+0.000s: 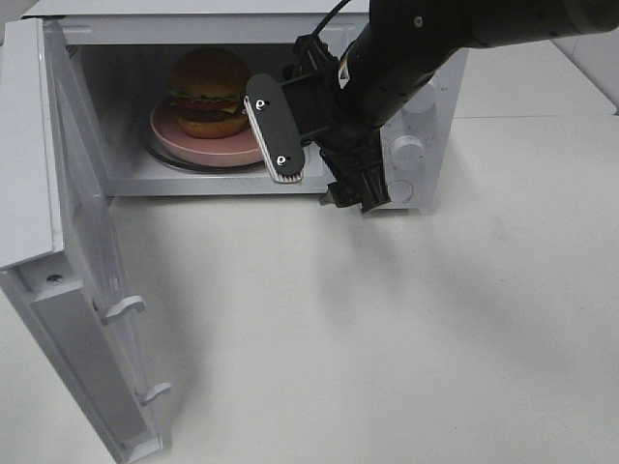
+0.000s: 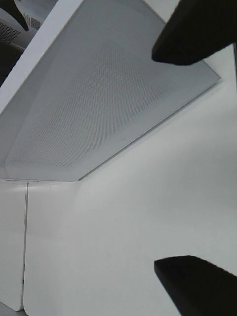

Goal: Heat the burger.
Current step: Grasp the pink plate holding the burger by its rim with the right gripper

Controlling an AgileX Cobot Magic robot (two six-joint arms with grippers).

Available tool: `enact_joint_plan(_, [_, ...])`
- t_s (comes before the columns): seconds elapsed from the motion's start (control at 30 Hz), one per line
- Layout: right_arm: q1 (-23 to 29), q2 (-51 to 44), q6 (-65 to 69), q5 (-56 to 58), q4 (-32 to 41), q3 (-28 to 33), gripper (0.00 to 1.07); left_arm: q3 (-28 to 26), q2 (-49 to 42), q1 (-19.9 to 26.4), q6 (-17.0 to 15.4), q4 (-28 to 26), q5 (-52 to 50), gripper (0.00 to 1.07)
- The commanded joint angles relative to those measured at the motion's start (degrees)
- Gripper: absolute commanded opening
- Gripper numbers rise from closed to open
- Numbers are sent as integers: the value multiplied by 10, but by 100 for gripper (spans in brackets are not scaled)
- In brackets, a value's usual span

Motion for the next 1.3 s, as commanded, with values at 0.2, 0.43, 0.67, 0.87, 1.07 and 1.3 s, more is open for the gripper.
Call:
enact_joint_plan(0.2, [2,42,2,-7,-3,-52,93,1,-9,1,-2,-5,-3,98])
enact_joint_plan(0.43, [2,113,2,-5,-1,-124,92,1,-9,1,-2,-5,-3,98])
enact_joint_plan(0.67, [2,158,12,8,-1,-175,90,1,-9,1,-2,-5,-3,98])
enact_joint_plan(0.87, [2,208,14,17,-1,-227,90,1,-9,1,-2,-5,-3,98])
enact_joint_plan(1.07, [1,241,14,24,4,-260,89,1,-9,1,-2,-5,-3,98])
enact_joint_plan(1.3, [1,288,24,29,29,-315,85,1,-9,1,-2,-5,-3,98])
